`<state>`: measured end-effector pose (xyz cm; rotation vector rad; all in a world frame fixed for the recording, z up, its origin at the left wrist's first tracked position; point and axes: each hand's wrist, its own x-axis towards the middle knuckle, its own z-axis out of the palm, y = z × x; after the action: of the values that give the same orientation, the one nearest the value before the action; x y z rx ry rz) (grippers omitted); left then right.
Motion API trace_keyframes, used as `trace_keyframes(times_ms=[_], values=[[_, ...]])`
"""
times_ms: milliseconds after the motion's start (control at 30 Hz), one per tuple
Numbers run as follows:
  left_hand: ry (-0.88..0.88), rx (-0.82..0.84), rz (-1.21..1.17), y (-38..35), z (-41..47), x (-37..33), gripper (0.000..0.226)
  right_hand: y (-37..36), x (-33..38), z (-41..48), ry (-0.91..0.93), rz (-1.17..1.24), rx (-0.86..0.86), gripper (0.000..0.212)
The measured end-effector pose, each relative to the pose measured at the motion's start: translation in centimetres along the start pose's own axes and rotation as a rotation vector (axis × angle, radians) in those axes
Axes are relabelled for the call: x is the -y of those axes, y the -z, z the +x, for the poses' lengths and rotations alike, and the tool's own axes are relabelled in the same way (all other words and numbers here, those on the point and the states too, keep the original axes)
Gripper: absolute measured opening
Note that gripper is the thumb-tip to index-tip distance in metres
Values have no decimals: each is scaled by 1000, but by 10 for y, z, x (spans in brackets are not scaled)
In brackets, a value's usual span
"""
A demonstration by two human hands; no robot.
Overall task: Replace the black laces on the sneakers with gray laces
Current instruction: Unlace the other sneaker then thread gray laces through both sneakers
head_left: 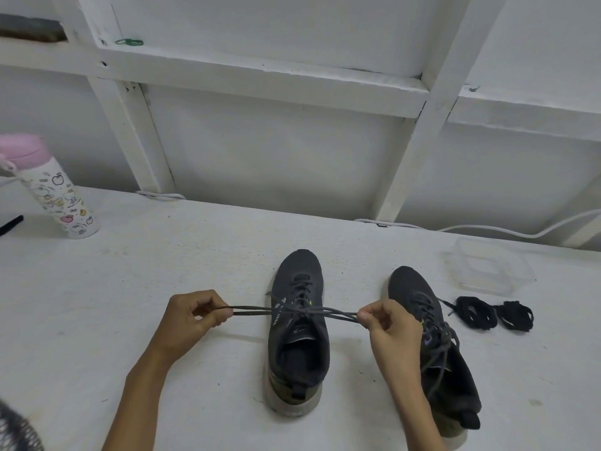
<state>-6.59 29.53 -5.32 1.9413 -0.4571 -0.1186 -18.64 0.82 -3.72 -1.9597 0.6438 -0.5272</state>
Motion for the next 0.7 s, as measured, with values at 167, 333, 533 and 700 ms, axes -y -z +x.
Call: trace_keyframes(times_ms=[167,333,533,700], values=[[99,85,-56,-3,3,8,26,-5,-5,1,-53,49,108,26],[320,498,-38,2,-1,9,52,-3,-13,7,-176,25,600,27],[371,-2,-414,-29,7,-21,48,-21,1,5,-132,177,437,53],[441,8,-559,-74,12,-48,53,-51,10,-6,-166,327,506,43]])
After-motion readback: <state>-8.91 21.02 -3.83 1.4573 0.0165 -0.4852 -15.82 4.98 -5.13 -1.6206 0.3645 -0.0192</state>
